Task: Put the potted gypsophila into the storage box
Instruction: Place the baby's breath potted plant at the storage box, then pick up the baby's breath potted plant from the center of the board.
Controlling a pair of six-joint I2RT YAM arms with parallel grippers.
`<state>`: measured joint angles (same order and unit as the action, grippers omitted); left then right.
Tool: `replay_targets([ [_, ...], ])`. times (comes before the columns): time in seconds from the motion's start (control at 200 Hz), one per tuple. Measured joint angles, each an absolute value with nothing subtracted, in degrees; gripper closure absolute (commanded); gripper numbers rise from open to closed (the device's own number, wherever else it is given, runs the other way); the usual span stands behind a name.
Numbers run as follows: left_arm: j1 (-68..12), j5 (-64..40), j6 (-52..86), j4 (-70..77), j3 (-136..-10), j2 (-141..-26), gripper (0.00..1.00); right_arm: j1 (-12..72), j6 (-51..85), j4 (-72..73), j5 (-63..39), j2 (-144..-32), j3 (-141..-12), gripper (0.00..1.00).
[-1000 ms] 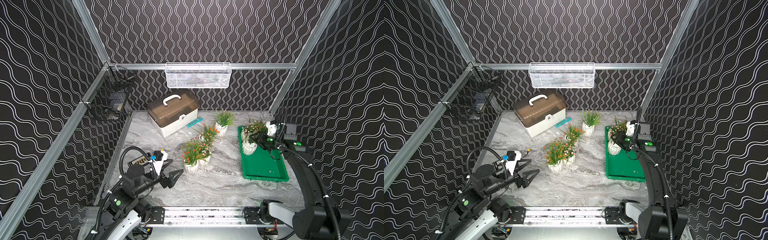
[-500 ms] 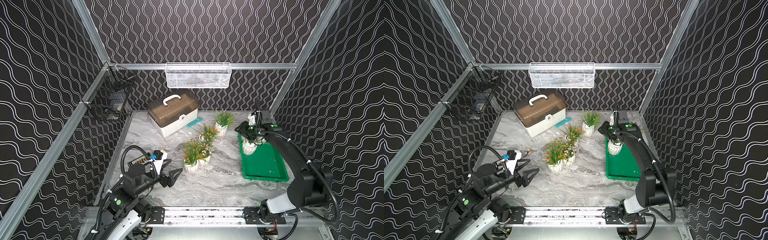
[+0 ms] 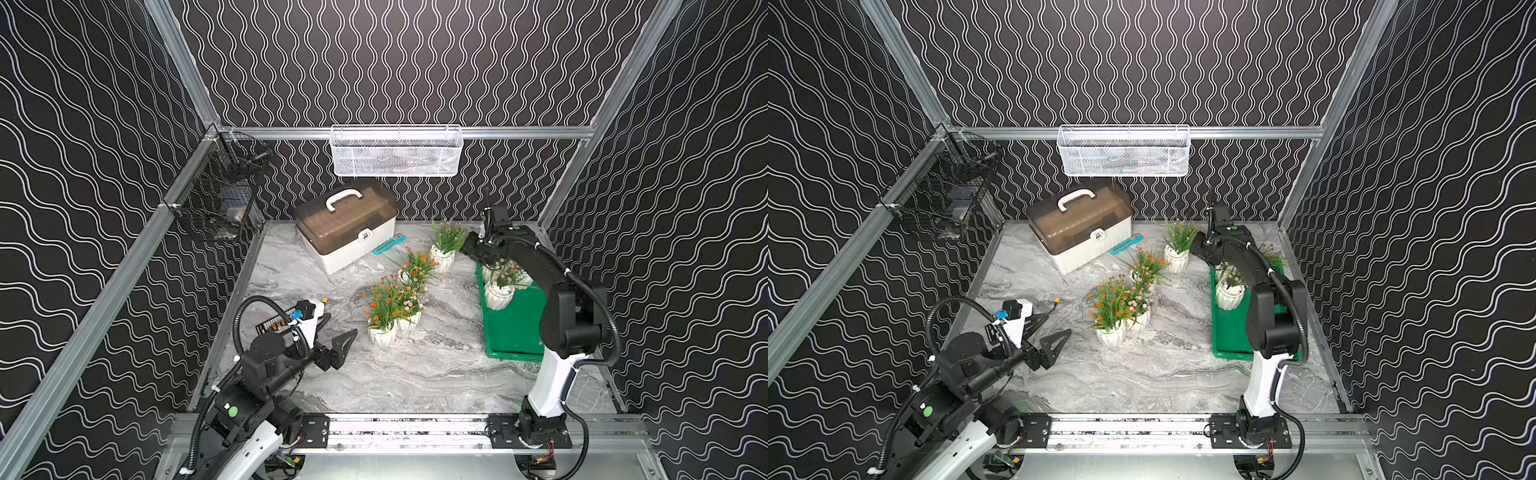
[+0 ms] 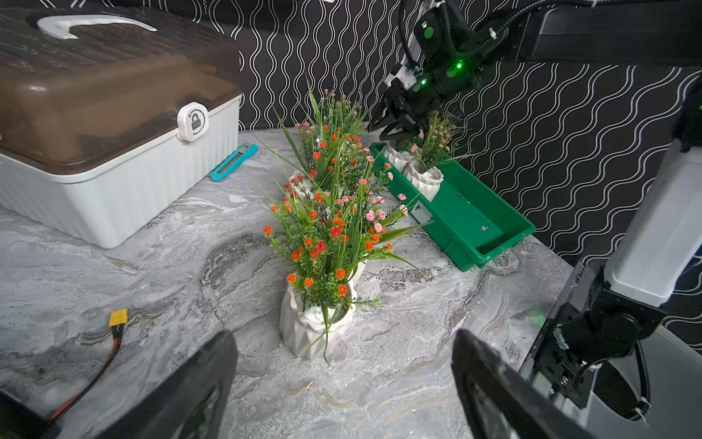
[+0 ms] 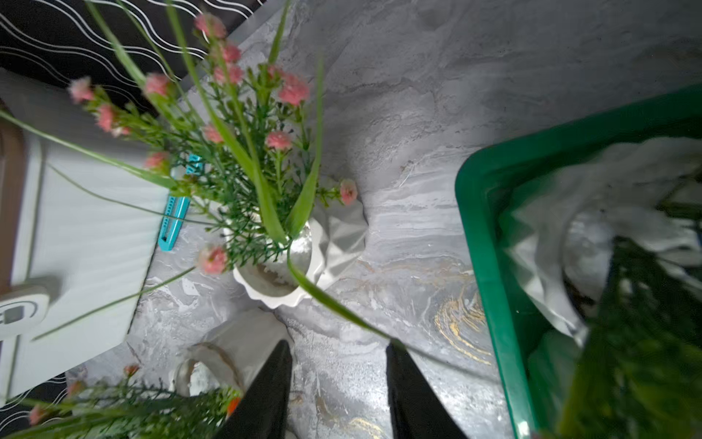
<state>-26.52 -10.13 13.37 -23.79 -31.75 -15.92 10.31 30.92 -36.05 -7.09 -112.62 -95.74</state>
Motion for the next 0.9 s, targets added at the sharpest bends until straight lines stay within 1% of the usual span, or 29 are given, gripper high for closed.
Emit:
replay_targets([
  [0.27,-26.2,-10.3,13.1,-23.0,-30.5,-12.9,0.07,10.7,30.9,-37.2,-6.8,-119.0,-99.5,0.59],
  [0.691,-25.2,-13.1,12.1,-22.7,-30.6,-14.9,0.08,11.7,31.3,-36.4,-8.7,-118.1,-98.3,0.61],
  [0.901,-25.1,-13.5,12.1,-22.8,-30.6,-15.3,0.08,11.8,31.2,-36.4,-8.7,-121.2,-102.1,0.63],
])
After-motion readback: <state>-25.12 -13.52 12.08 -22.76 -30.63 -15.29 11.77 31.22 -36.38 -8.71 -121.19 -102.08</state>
